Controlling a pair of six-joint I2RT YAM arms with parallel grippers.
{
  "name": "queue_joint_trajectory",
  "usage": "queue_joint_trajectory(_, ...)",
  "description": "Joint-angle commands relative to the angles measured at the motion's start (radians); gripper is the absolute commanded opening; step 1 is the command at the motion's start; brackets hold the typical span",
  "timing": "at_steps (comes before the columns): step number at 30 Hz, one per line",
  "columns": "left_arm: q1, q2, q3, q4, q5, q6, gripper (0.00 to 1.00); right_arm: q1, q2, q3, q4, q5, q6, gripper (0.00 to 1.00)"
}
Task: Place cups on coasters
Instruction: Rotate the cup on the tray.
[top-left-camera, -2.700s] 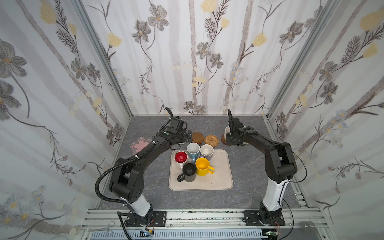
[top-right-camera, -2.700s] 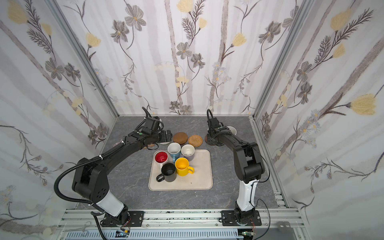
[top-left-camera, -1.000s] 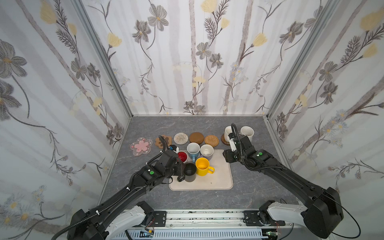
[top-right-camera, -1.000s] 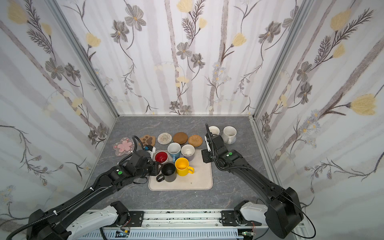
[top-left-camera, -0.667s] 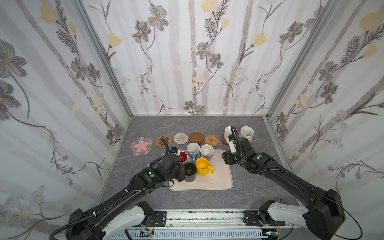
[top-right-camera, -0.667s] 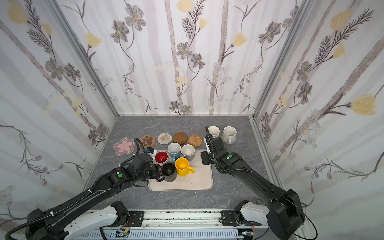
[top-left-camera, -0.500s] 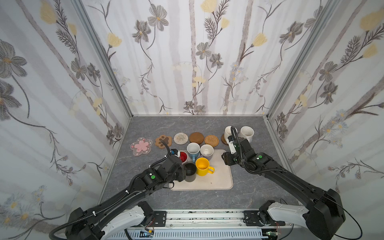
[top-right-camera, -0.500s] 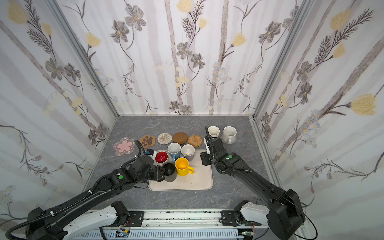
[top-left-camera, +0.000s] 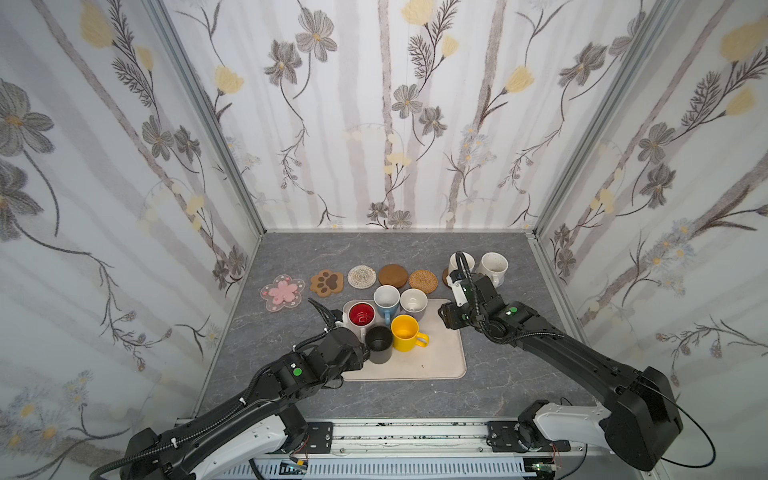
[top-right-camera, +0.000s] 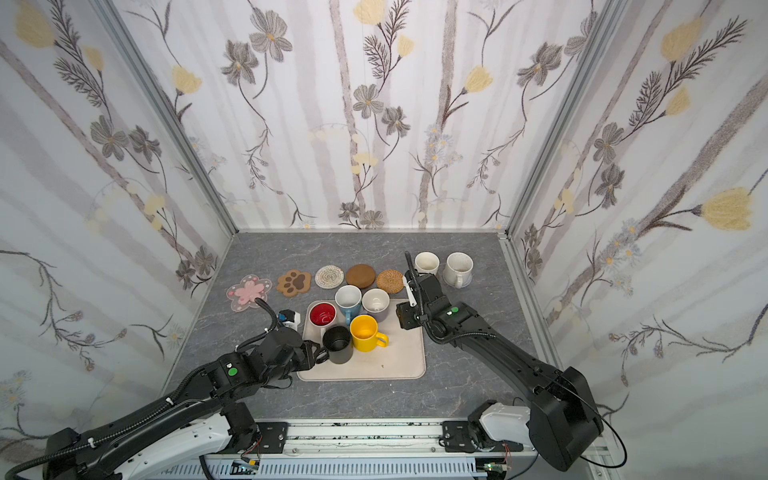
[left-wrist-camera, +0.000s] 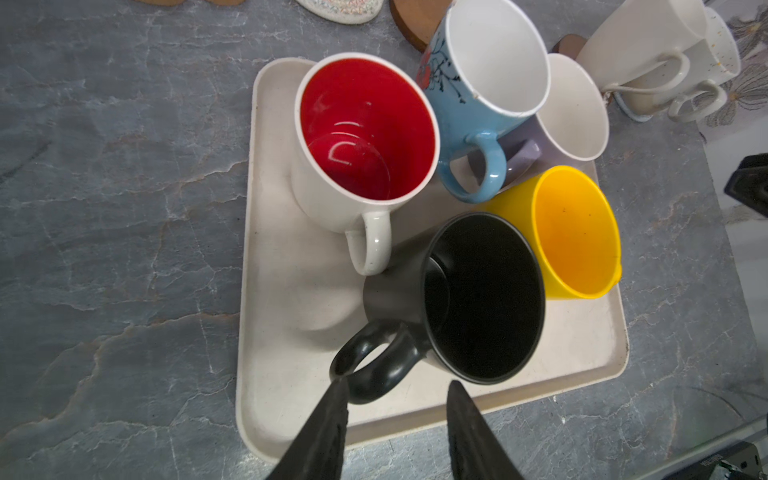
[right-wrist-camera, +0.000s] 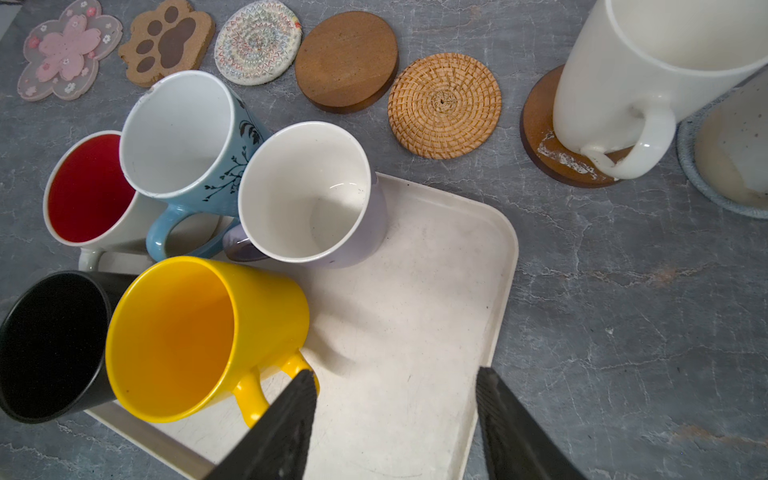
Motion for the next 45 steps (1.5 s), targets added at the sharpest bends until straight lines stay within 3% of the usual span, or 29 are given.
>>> queue_joint_trajectory(1,-0.001,0.003,-0.028,0.006,-0.05,-0.082,0.41,0.003,0.017,0.016,0.044,-0.012,-0.012,0.63)
queue_joint_trajectory(11,0.0,0.037,-0.042,0.009,-0.138,-0.097,0.42,0.01,0.04,0.024,0.041,-0.016,-0.016,0.63)
queue_joint_trajectory(18,0.001,0.096,-0.034,0.028,-0.142,-0.077,0.31,0.012,0.043,0.03,0.036,-0.014,-0.015,0.63)
queue_joint_trajectory(37,-0.003,0.149,-0.037,0.109,0.031,-0.018,0.29,0.015,0.055,0.022,0.045,-0.006,-0.017,0.63)
queue_joint_trajectory(45,-0.05,0.181,-0.027,0.115,0.06,-0.03,0.29,0.015,0.06,0.022,0.053,-0.01,-0.015,0.63)
